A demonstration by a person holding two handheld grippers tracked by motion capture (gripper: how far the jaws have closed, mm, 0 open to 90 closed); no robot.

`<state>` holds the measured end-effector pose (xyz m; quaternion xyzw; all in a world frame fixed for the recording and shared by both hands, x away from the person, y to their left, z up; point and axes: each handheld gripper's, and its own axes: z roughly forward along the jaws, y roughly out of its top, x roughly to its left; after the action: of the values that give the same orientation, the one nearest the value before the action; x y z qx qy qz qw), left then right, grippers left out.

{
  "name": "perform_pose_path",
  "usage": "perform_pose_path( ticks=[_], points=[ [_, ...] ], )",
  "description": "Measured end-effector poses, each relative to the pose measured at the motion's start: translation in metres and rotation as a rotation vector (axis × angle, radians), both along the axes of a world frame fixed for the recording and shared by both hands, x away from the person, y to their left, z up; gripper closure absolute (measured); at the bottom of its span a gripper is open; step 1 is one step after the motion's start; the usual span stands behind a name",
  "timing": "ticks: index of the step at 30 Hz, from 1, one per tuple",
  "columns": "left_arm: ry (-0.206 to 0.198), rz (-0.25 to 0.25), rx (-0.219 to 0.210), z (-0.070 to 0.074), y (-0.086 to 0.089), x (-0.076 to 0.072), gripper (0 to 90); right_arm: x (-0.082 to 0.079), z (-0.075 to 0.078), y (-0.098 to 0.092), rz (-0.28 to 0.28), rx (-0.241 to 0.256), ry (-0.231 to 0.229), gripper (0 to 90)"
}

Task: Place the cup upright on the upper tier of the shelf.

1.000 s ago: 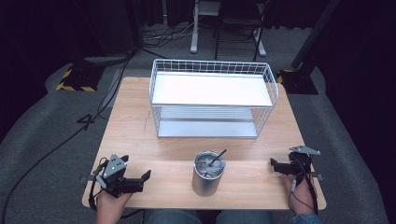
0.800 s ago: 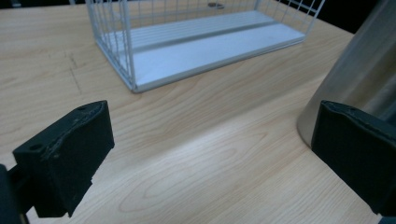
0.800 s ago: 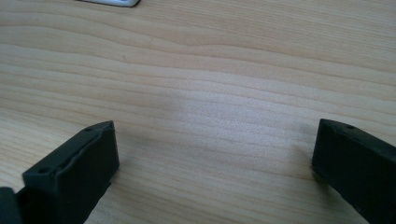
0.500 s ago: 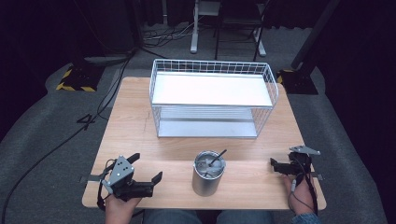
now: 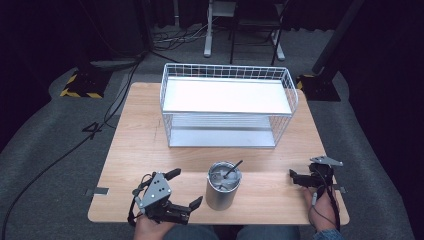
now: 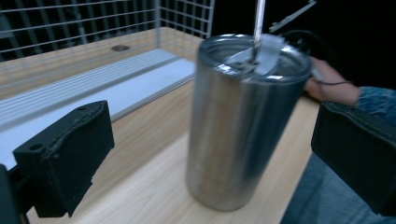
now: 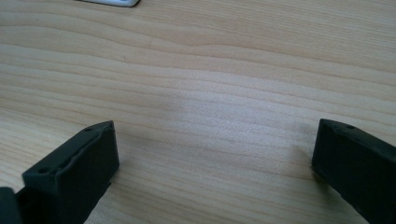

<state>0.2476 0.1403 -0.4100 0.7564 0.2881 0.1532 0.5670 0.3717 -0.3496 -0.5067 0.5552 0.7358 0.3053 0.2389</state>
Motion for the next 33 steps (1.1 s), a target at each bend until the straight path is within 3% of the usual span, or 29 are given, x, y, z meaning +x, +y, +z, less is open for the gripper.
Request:
perform_pose_path(
  ticks=[5, 12, 19, 20, 23, 28, 33],
  points=[
    [-0.012, -0.042, -0.012, -0.001, -0.016, 0.001, 0.0, 0.000, 0.000, 0.000, 0.000, 0.000, 0.000, 0.7],
    [-0.006, -0.058, -0.028, -0.009, -0.035, 0.006, 0.0, 0.000, 0.000, 0.000, 0.000, 0.000, 0.000, 0.7],
    [-0.009, -0.033, -0.019, -0.017, -0.052, 0.010, 0.0, 0.000, 0.000, 0.000, 0.000, 0.000, 0.000, 0.7],
    [-0.005, -0.005, 0.004, -0.020, -0.058, 0.013, 0.3, 0.000, 0.000, 0.000, 0.000, 0.000, -0.001, 0.7],
    [-0.010, 0.007, 0.023, -0.025, -0.065, 0.017, 0.3, 0.000, 0.000, 0.000, 0.000, 0.000, -0.001, 0.7],
    [0.002, -0.004, 0.021, -0.030, -0.074, 0.022, 0.3, 0.000, 0.000, 0.000, 0.000, 0.000, -0.001, 0.7],
    [-0.015, 0.018, 0.023, -0.035, -0.082, 0.025, 0.2, 0.000, 0.000, 0.000, 0.000, 0.000, -0.001, 0.7]
  ],
)
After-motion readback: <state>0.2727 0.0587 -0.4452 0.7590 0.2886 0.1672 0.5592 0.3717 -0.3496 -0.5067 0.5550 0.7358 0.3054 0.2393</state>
